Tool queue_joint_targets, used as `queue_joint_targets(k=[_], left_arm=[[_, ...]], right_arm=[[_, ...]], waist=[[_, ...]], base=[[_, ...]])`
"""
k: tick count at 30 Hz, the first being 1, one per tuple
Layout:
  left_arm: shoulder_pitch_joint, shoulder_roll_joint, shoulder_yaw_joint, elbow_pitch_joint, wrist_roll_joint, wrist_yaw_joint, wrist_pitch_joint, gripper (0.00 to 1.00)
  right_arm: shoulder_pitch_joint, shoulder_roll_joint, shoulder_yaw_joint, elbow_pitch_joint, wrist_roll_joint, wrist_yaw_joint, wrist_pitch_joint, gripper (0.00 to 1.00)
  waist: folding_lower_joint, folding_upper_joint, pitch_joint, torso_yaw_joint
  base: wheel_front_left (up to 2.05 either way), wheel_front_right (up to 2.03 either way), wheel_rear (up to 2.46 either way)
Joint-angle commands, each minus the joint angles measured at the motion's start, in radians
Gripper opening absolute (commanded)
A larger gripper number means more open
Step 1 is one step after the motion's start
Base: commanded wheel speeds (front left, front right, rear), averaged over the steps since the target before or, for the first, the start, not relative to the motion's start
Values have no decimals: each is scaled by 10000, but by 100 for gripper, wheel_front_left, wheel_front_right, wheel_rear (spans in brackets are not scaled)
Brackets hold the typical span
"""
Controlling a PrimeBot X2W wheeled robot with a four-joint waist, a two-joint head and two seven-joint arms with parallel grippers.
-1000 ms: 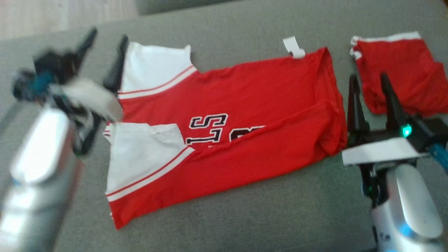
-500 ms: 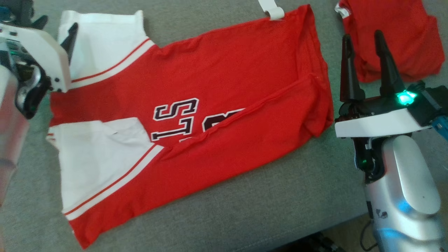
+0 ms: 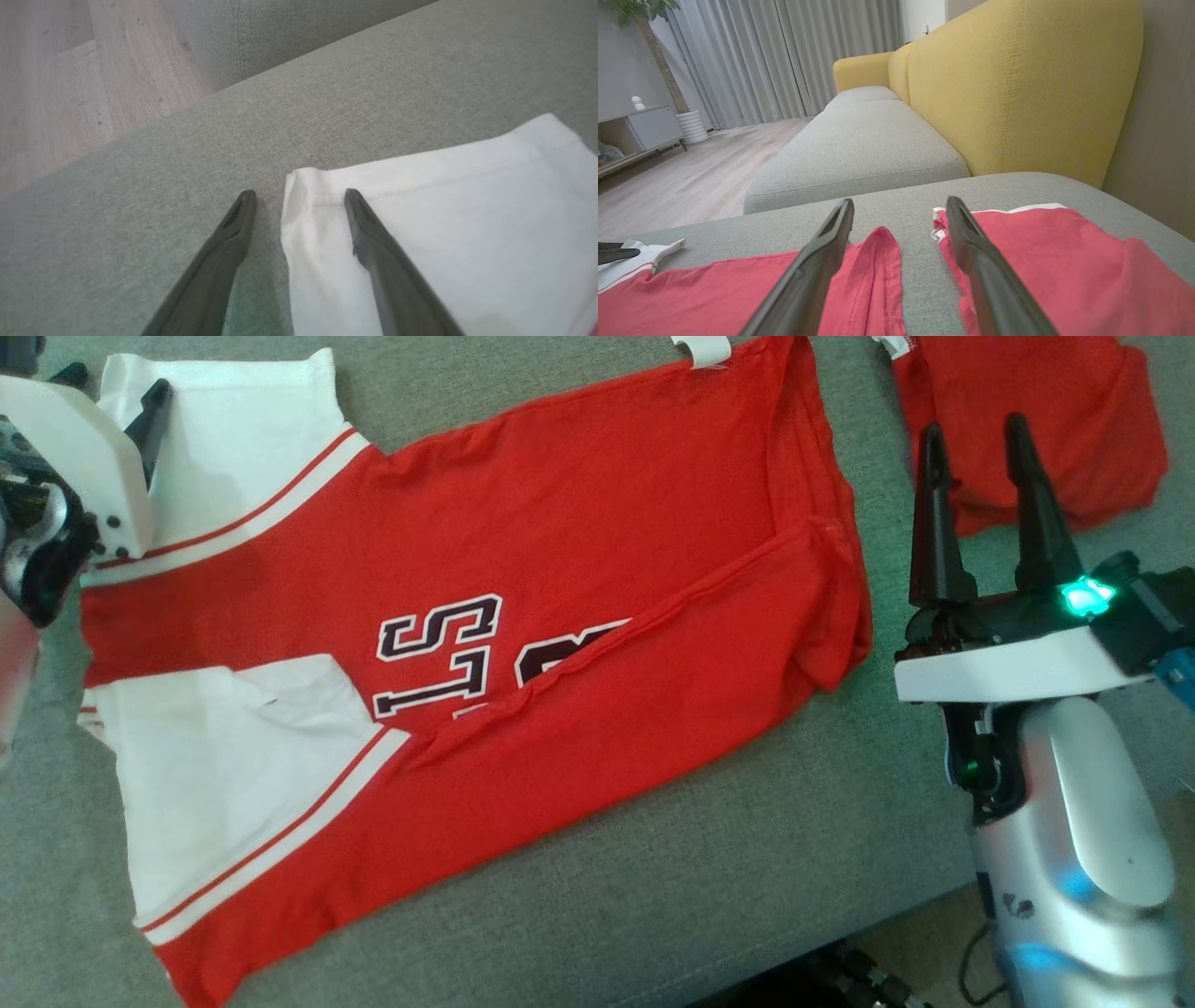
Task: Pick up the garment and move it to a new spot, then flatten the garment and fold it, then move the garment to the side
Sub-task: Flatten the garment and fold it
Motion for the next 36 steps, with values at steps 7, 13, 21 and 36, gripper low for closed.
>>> queue_joint_targets(k=[7, 13, 21, 36], left_arm=[[-49, 426, -470, -501, -1075, 20, 393, 0], [-178, 316, -787, -1098, -1104, 20, -1070, 0], [-132, 106, -1162, -2263, -731, 20, -3293, 0], [705, 96, -1676, -5477, -512, 254, -3593, 0]], right_arm=[[-228, -11, 72, -175, -507, -7, 57, 100], [-540, -11, -28, -156, -1313, -7, 656, 100], [-1462, -904, 36, 518, -1561, -7, 2552, 100], [-3713, -2942, 649, 5046, -1252, -7, 4742, 100]], waist=[[0, 0, -245, 254], [0, 0, -585, 752], [0, 0, -1020, 1951], [0, 0, -832, 3387]], base=[[0, 0, 0], [0, 0, 0], [0, 0, 0], [0, 0, 0]])
